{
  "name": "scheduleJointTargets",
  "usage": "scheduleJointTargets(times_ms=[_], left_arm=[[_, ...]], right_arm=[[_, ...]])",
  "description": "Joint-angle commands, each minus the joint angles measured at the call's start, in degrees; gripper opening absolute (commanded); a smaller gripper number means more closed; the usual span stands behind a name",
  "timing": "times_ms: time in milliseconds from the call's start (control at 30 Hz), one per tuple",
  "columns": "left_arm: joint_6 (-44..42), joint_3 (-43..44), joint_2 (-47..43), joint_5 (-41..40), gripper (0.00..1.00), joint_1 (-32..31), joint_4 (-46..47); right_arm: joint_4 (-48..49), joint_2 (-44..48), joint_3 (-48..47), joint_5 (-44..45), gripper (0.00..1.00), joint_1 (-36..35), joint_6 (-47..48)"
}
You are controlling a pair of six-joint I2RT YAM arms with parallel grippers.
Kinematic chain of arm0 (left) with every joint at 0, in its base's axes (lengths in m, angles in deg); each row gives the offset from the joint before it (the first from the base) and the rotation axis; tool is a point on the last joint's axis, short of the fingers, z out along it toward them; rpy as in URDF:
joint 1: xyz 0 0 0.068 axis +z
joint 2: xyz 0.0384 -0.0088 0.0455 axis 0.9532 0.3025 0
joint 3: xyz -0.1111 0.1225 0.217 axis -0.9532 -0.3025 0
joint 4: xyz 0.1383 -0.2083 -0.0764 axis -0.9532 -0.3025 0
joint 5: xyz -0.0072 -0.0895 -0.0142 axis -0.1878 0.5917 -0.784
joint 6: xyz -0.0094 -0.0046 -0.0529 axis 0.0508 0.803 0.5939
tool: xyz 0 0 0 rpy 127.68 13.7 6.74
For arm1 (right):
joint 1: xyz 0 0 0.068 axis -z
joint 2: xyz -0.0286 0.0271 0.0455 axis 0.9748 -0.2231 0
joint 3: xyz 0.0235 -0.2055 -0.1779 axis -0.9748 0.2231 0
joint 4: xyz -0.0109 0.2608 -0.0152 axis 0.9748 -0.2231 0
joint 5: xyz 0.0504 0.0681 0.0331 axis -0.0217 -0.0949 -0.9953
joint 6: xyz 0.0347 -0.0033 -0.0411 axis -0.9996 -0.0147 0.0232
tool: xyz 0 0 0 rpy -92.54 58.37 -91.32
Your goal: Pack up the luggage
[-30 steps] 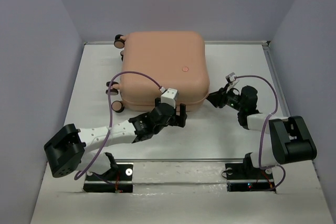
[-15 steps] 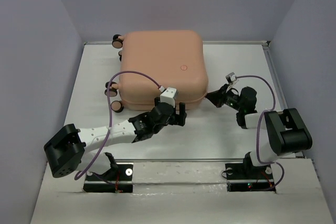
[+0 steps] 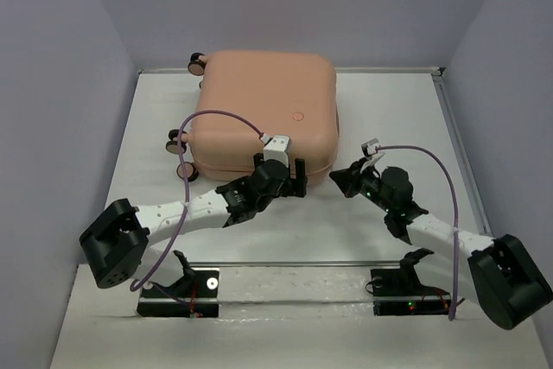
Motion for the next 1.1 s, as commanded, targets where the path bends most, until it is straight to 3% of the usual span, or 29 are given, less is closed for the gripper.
scheduleJointTargets(times_ms=[0, 233, 367, 533, 767, 867, 1067], left_arm=[[-0.89, 4.74, 1.91, -3.20, 0.92, 3.92, 9.17], [-0.36, 7.46, 4.99, -1.79, 0.92, 4.63, 10.40], [-0.28, 8.87, 6.04, -0.39, 0.92, 4.63, 10.76], [0.25, 9.84, 6.05, 0.84, 0.91, 4.63, 10.67], [1.39, 9.75, 6.13, 2.25, 0.89, 4.72, 10.84], [1.13, 10.10, 5.08, 2.43, 0.88, 4.98, 10.06], [2.09, 6.60, -6.41, 4.62, 0.90, 10.17, 1.54]], right_arm=[[-13.66, 10.86, 2.26, 3.07, 0.07, -7.42, -3.21], [-25.01, 14.06, -0.37, 5.71, 0.07, -17.00, -6.38], [-21.00, 7.59, -3.26, 9.30, 0.07, -26.73, -8.22], [-14.76, -1.22, -8.37, 18.09, 0.07, -33.79, -11.03], [1.15, -8.52, -7.41, 30.48, 0.07, -36.00, -15.88], [8.79, -12.12, -6.97, 31.81, 0.07, -37.13, -16.57], [5.05, -10.99, -5.91, 35.41, 0.07, -37.14, -16.41]])
